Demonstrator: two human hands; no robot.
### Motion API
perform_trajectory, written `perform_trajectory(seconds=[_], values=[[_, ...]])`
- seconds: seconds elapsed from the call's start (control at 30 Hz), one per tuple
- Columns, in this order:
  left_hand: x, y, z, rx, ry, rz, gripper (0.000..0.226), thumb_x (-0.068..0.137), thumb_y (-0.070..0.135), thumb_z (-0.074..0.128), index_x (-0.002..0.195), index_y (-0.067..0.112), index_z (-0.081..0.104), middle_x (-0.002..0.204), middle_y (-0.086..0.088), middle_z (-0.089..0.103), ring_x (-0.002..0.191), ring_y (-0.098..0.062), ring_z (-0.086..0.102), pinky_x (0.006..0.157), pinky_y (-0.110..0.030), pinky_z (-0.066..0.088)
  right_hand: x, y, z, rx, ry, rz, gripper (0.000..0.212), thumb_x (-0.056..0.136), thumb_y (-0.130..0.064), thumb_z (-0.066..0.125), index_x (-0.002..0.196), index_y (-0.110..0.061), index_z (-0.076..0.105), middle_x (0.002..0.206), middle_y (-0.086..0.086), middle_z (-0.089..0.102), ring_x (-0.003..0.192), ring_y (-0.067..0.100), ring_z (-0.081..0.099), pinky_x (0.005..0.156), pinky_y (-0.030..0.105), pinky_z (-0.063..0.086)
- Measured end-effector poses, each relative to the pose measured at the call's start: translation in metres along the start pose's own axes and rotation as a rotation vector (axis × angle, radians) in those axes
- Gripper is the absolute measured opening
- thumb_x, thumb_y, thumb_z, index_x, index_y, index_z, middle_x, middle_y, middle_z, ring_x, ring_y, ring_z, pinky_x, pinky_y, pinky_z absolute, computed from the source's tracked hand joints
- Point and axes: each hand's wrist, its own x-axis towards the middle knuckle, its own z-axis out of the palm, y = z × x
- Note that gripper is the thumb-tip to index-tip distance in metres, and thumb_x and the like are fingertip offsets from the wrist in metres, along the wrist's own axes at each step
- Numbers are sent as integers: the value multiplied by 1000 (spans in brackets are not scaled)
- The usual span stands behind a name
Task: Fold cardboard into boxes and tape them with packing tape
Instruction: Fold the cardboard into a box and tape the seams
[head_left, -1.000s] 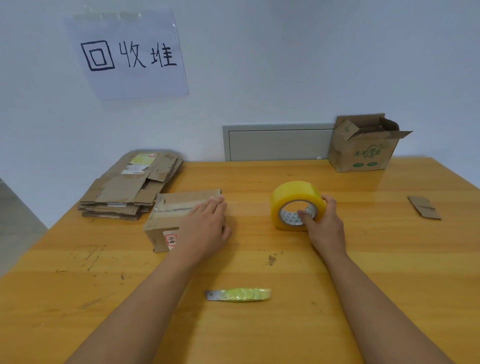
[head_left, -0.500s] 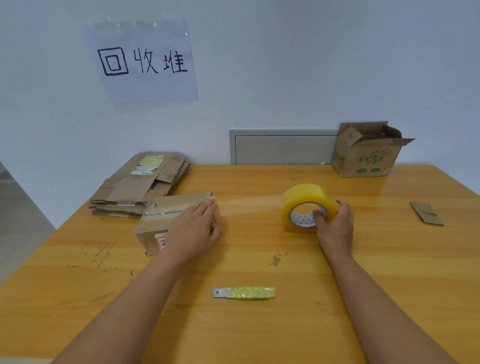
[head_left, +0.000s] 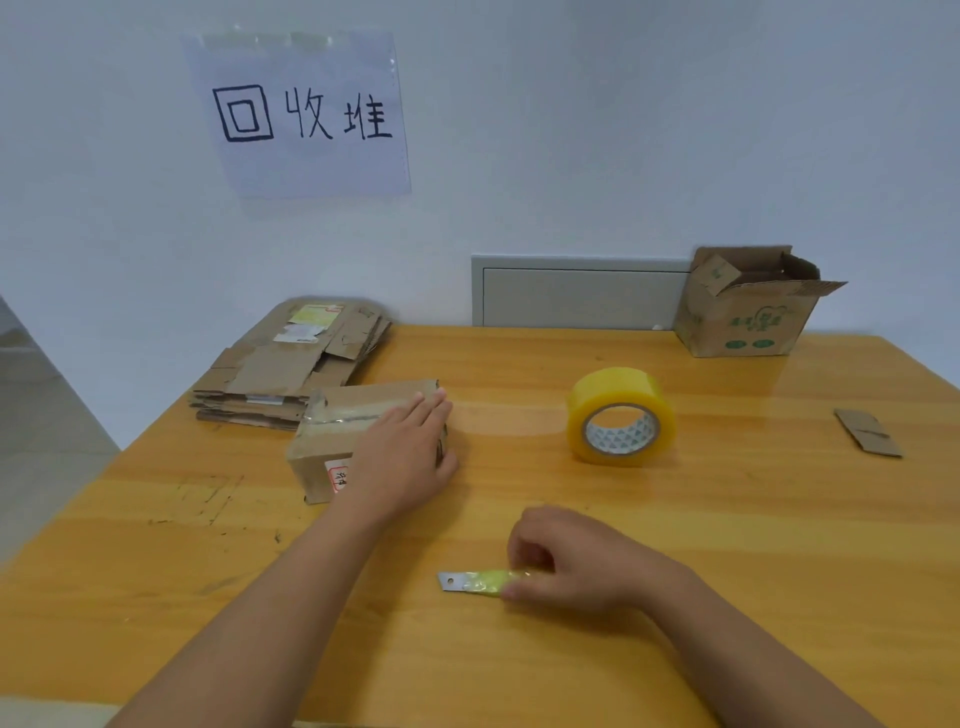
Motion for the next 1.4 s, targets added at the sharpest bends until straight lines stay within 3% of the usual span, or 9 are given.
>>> perform_trajectory(seconds=[0.2,0.37,0.5,0.7,0.9,1.0,1.1,1.17,1.4], values=[[2,0,2,13,7,2,65,98,48,36,157,21,26,164,7,19,151,-13,18,121,-32,15,4,-3,-9,-33,-135,70,26,91,-45,64,87,-28,44,86,-12,47,85,14,45,72,33,37],[2,0,5,1,28,-4,64,98,47,35,156,21,29,164,6,22,151,-13,19,121,-32,16,16,30,-25,414,393,97,20,92,-22,69,102,-26,52,57,-12,39,53,5,34,53,26,29],[4,0,6,-5,30,-7,69,90,48,27,153,21,35,162,6,27,149,-14,24,120,-34,20,39,24,-36,588,731,30,21,94,-14,65,107,-30,59,54,-12,30,52,6,30,53,20,26],[3,-1,8,16,71,1,70,86,48,24,145,20,50,154,5,43,142,-16,40,114,-33,33,82,-8,-54,904,716,-87,32,81,-12,42,107,-16,61,82,-3,65,78,0,62,72,13,44],[4,-2,12,9,108,-14,58,84,42,42,134,19,62,144,5,55,132,-16,53,104,-34,45,93,1,-35,535,886,78,27,88,-13,60,111,-26,58,83,-15,59,71,-1,53,67,22,38],[5,-3,13,23,121,-15,56,83,42,47,132,20,63,142,6,57,130,-15,55,101,-33,47,84,8,-47,59,1170,52,32,85,-26,55,113,-13,63,91,1,65,86,18,56,76,34,38],[5,-2,12,33,111,-7,57,83,41,44,133,19,63,143,5,56,131,-16,54,102,-33,46,72,22,-62,-262,1206,324,30,88,-21,60,117,-13,62,93,4,69,99,34,59,85,44,34],[5,-2,12,48,100,-9,59,84,41,43,137,20,59,146,6,53,134,-15,50,105,-33,43,69,31,-64,-281,1109,437,30,90,-22,60,119,-13,60,94,5,70,102,35,59,88,48,36],[5,-4,9,63,54,4,64,90,46,35,148,22,46,156,8,39,143,-13,37,113,-32,33,64,25,-70,-168,1091,159,33,88,-20,49,116,-6,62,86,12,67,80,36,60,69,42,47]])
